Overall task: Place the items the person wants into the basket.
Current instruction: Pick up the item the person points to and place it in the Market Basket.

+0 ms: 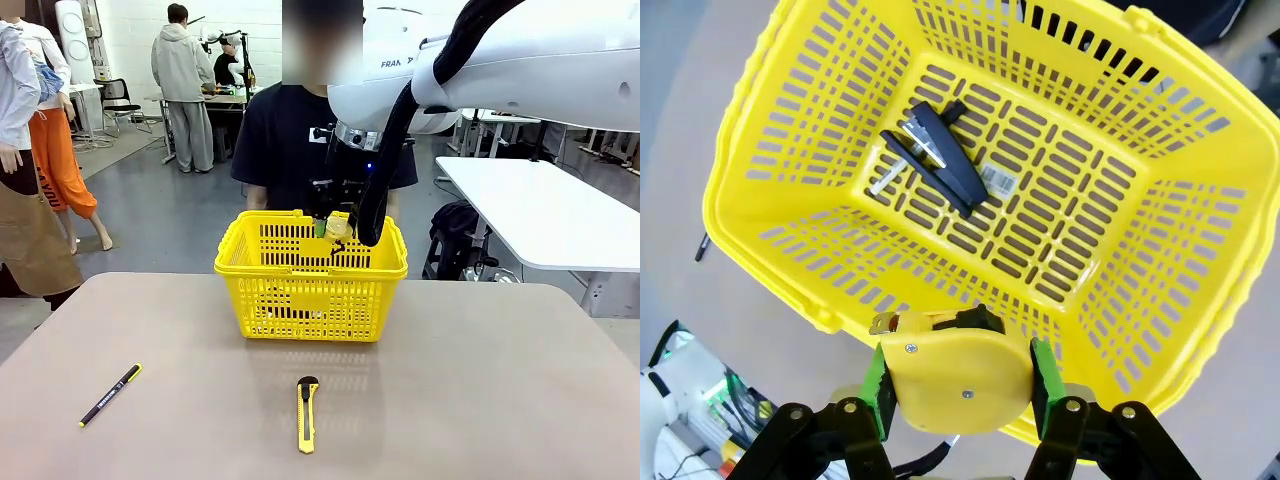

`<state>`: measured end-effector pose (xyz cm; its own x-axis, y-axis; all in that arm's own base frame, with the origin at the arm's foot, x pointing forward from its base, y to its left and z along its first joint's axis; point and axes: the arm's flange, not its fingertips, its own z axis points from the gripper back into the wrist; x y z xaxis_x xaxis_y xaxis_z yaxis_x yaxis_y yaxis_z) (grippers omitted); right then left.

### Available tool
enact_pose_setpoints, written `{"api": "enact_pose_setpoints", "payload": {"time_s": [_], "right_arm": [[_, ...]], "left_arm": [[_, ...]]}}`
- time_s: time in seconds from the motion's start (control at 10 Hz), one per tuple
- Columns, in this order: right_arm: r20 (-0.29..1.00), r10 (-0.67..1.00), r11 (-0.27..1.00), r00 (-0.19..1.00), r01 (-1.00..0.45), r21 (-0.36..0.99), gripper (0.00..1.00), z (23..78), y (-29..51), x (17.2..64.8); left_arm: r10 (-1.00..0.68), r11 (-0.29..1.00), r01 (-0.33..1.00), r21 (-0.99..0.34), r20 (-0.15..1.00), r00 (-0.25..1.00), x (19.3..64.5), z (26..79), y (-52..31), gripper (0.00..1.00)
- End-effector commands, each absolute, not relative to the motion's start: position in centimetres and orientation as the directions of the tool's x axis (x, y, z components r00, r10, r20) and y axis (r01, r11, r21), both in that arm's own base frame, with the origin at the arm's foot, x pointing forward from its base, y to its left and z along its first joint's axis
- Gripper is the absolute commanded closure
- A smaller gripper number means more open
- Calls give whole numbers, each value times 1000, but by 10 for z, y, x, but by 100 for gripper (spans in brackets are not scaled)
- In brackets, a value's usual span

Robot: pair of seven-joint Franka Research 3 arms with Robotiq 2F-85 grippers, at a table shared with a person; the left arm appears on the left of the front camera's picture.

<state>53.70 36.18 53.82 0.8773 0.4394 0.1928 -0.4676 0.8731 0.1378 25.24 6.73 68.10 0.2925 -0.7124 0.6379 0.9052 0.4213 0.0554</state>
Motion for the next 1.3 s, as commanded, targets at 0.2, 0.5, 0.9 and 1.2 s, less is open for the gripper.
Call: {"api": "enact_pose_setpoints", "payload": {"time_s": [0.2,0.5,0.9,1.2], "right_arm": [[193,439,873,877,-468,138,35,538,362,537],[182,438,879,880,-462,120,35,521,357,560],[126,437,890,891,-448,80,35,489,358,597],[49,396,916,917,-398,37,35,455,366,619]], "left_arm": [[-710,416,908,55,643,286,252,681,67,0],[-710,416,908,55,643,286,252,681,67,0],[-710,416,908,55,643,286,252,681,67,0],[-710,416,908,55,643,286,252,681,67,0]]}}
